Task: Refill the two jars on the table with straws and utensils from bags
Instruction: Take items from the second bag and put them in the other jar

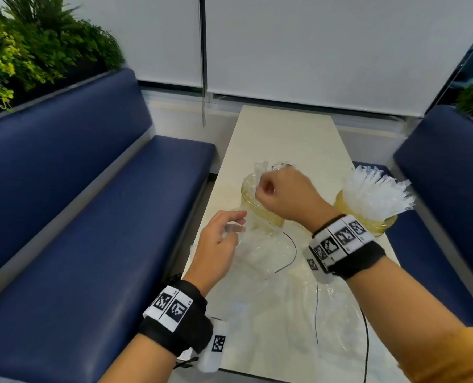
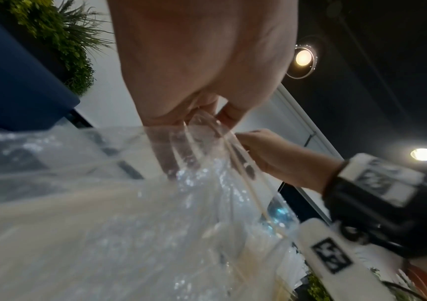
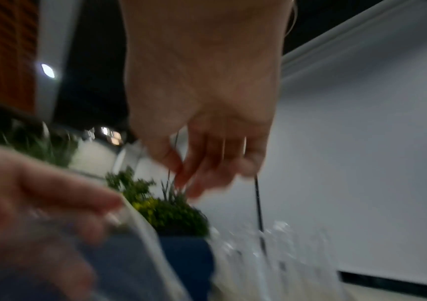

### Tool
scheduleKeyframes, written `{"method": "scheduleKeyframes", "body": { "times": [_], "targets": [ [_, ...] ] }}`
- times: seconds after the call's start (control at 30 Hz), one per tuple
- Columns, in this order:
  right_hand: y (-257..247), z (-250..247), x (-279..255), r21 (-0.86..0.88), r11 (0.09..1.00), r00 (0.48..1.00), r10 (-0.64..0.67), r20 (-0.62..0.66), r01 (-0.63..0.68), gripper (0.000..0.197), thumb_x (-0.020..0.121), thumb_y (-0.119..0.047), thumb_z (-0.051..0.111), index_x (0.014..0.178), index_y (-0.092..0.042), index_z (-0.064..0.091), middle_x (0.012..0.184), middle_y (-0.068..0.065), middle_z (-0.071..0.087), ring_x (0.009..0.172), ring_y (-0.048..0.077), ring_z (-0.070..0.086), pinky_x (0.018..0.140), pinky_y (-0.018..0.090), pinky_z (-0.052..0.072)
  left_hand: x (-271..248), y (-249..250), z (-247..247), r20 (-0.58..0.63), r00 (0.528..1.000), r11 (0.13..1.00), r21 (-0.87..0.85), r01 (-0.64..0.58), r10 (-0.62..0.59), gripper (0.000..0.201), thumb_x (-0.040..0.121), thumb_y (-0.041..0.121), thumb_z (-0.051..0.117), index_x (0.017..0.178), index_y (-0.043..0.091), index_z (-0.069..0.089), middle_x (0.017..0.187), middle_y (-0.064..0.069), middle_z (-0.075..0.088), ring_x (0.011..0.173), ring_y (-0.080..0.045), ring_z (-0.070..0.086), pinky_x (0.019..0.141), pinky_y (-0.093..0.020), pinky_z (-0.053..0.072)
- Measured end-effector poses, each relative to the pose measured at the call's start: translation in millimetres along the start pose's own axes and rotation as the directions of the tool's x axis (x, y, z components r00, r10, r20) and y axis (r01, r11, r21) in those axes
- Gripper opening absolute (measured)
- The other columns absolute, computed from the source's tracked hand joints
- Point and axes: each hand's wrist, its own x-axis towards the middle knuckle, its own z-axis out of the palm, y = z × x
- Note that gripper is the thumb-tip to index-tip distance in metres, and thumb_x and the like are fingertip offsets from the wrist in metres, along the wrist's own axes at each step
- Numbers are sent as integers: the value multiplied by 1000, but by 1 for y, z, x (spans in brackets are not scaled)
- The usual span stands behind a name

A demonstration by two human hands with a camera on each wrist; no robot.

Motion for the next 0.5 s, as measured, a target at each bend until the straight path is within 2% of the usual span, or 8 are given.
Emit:
{"method": "scheduleKeyframes", "body": {
  "times": [0.03,0.1,0.13,0.17,0.23,0.37,0.43,0.5],
  "targets": [
    [-7,-6,-10,20,1000,978,20,208,-24,16,86,-35,62,84,-22,70,81,-6,70,76,16,63,71,29,51,0,1,0,4,1000,1000,-5,14,-14,53,91,-11,41,123,23,66,115,6,64,107,-9,66,89,-36,58],
    [-15,-7,-28,-12,998,807,56,588,-61,46,80,-48,75,118,-24,65,111,-6,69,96,17,66,89,36,54,1,2,-1,12,1000,1000,12,28,-28,56,92,-11,35,124,23,65,119,7,64,111,-7,65,95,-39,57],
    [-15,-3,-35,-33,996,721,83,688,-84,67,77,-53,78,133,-26,54,127,-5,61,107,19,63,97,39,52,1,3,-1,12,999,999,28,33,-33,57,92,-12,34,125,23,64,120,7,64,111,-5,64,97,-39,56],
    [-14,2,-40,-33,994,681,93,726,-101,78,76,-54,79,141,-27,45,136,-4,53,114,20,60,100,40,49,1,3,-1,6,999,998,44,39,-39,58,92,-12,33,126,23,64,121,7,64,111,-2,64,98,-39,56],
    [-15,14,-49,29,995,726,49,686,-94,75,79,-49,79,140,-27,43,139,-2,48,119,21,55,100,38,47,2,5,-1,-3,999,997,67,42,-42,59,90,-13,33,127,23,64,120,8,64,109,1,64,100,-38,54],
    [-24,28,-59,-27,993,903,-95,418,117,45,77,-50,78,112,-27,63,119,-5,54,113,18,51,78,29,38,1,14,0,47,999,993,119,15,-20,57,92,-13,39,133,21,60,124,8,61,116,-4,61,98,-22,52],
    [-25,35,-63,-10,970,904,-223,365,243,34,82,-42,75,112,-26,68,126,-2,54,118,20,47,88,31,42,0,17,0,51,999,989,148,-3,-4,55,92,-13,43,134,19,59,127,8,59,118,-7,59,89,-10,50],
    [-22,40,-65,-47,944,881,-287,377,328,38,90,-36,62,128,-28,65,136,4,53,124,26,46,102,41,43,1,20,-2,58,998,988,153,-10,1,53,93,-12,44,134,19,59,129,8,59,119,-6,58,90,-12,51]
  ]
}}
